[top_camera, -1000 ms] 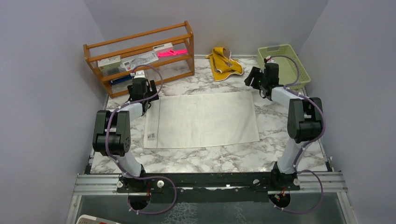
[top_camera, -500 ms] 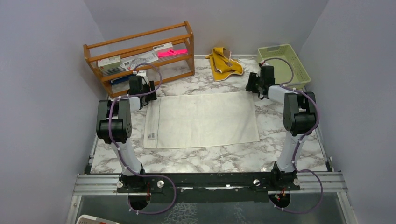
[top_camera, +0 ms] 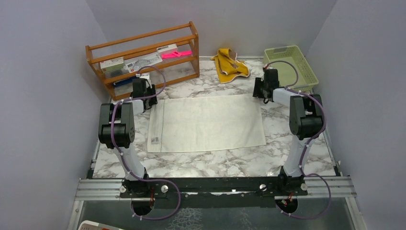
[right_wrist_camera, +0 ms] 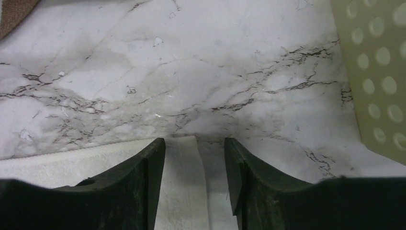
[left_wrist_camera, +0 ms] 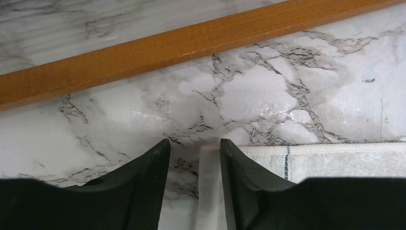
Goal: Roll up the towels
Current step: Fold the towel at the center of the board.
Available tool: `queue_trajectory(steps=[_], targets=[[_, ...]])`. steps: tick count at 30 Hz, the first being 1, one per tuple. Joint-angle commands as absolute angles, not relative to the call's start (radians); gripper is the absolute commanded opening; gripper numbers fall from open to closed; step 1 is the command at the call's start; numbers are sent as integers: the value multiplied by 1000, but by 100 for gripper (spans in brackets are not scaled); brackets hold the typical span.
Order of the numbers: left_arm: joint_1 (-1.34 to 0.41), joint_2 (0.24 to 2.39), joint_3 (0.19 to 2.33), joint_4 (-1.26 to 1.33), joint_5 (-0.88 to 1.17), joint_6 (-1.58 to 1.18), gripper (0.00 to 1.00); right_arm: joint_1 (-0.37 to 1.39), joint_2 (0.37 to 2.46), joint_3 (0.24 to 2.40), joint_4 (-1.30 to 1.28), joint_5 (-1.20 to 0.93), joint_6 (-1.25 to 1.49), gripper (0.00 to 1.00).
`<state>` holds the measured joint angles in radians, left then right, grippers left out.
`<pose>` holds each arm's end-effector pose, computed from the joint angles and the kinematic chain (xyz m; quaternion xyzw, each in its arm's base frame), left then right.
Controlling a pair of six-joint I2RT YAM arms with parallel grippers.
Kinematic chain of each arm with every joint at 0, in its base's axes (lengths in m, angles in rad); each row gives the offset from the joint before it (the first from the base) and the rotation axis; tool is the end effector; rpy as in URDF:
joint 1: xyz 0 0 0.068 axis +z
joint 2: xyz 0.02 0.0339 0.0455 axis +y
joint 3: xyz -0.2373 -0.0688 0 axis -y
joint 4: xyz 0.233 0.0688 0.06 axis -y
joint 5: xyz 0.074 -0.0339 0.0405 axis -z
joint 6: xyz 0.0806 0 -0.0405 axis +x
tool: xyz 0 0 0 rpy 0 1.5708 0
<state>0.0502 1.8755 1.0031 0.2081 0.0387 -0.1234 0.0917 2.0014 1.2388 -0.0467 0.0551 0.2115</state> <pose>0.4083 0.0174 0.1047 -0.0695 0.8962 -0.0334 0.4369 0.4341 0.0355 0.0998 0.0658 0.9258 0.0308 0.3711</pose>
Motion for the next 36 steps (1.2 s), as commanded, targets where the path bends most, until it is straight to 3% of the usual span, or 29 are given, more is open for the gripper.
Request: queue_trajectory(steps=[1,4,7,8,9,11,19,36], targets=[[52,1864,964,133,4,-149,43,96,2022,1258,-129,128,216,41],[52,1857,947,141,-7,-164,38,95,2030,1259,-145,146,230,33],[52,1852,928,156,0,-172,24,95,2028,1250,-140,129,242,20],[52,1853,924,161,7,-170,21,95,2026,1246,-135,119,246,12],[52,1853,920,166,15,-168,15,95,2021,1242,-131,111,248,4],[52,1850,914,175,27,-163,0,95,2001,1227,-106,96,254,1],[53,1800,908,228,50,-184,0,92,1940,1214,-50,51,281,1],[63,1708,1019,346,17,-290,0,41,1873,1432,-114,127,305,1]])
